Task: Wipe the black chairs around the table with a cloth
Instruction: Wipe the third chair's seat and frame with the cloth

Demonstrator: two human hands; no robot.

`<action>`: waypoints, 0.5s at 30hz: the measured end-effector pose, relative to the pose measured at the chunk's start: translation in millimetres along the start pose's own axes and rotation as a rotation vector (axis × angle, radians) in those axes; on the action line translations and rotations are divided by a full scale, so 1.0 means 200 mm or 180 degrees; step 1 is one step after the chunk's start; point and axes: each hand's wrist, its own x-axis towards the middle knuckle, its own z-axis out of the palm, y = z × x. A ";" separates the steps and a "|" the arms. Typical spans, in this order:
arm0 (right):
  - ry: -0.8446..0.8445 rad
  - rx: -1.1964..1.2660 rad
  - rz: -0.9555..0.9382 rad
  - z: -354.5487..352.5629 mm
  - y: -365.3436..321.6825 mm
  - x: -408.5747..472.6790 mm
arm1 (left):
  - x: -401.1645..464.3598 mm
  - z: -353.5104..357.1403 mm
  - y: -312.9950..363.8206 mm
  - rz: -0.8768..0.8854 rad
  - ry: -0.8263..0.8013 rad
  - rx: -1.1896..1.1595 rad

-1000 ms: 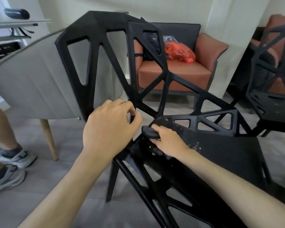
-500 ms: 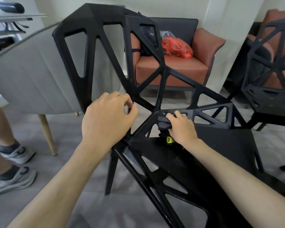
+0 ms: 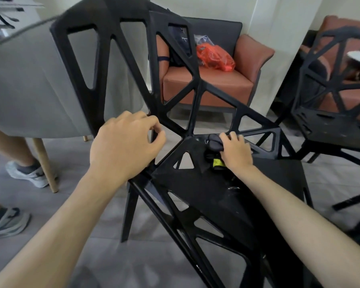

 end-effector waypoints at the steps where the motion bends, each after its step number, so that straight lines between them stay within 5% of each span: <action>1: 0.0029 0.0020 0.0182 0.01 0.01 0.01 | 0.00 0.00 0.00 0.0011 0.0006 0.0010; 11: -0.0476 0.1136 -0.1535 -0.31 -0.23 -0.78 | -0.02 0.00 0.01 -0.0189 0.0186 -0.0132; 15: -0.0191 0.0373 -0.1218 -0.20 -0.04 -0.52 | -0.03 0.00 0.01 -0.0127 0.0117 -0.0102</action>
